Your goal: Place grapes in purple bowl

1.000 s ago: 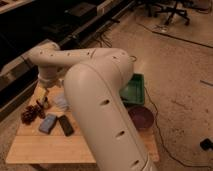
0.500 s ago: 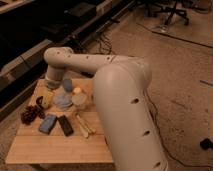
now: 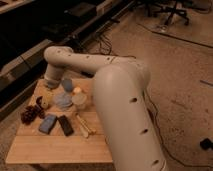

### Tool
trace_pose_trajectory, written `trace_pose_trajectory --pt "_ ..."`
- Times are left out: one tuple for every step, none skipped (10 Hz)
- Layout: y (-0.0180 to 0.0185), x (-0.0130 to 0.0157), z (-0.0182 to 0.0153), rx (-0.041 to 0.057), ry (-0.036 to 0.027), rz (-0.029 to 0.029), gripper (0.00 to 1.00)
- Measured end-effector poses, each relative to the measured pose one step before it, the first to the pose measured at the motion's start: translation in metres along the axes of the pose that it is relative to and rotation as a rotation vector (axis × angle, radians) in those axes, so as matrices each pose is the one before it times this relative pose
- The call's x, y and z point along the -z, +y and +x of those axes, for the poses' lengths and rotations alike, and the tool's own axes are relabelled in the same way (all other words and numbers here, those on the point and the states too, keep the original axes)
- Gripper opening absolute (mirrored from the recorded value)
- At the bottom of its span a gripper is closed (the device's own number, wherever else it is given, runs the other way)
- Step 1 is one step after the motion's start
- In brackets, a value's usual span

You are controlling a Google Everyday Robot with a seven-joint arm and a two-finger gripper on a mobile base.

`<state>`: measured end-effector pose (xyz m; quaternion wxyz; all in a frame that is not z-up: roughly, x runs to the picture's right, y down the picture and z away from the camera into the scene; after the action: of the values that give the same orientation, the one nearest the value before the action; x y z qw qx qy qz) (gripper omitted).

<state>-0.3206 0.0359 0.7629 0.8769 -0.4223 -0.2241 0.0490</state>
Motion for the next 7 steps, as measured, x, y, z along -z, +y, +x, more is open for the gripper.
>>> trace_pose_trajectory --pt "-0.00144 -0.01038 -0.00928 0.07078 0.02182 -0.02306 0.8" --pt "-0.00492 -0.01184 -0.01327 0.09094 0.0088 -0.0232 0.8" --pt "-0.00605 -0.00794 -0.01015 0.06419 0.00469 -0.01414 0.8" --pt "-0.01212 -0.01345 -0.01796 0.09486 0.0147 -0.01823 0.8" --pt "-0.00585 -0.00711 -0.00831 0.04733 0.00697 -0.00747 0.8" --pt "-0.00288 -0.00409 -0.00326 0.02446 0.00449 -0.00487 0.8" --pt "-0.00394 -0.008 -0.00288 0.03285 0.00386 -0.00897 0.8"
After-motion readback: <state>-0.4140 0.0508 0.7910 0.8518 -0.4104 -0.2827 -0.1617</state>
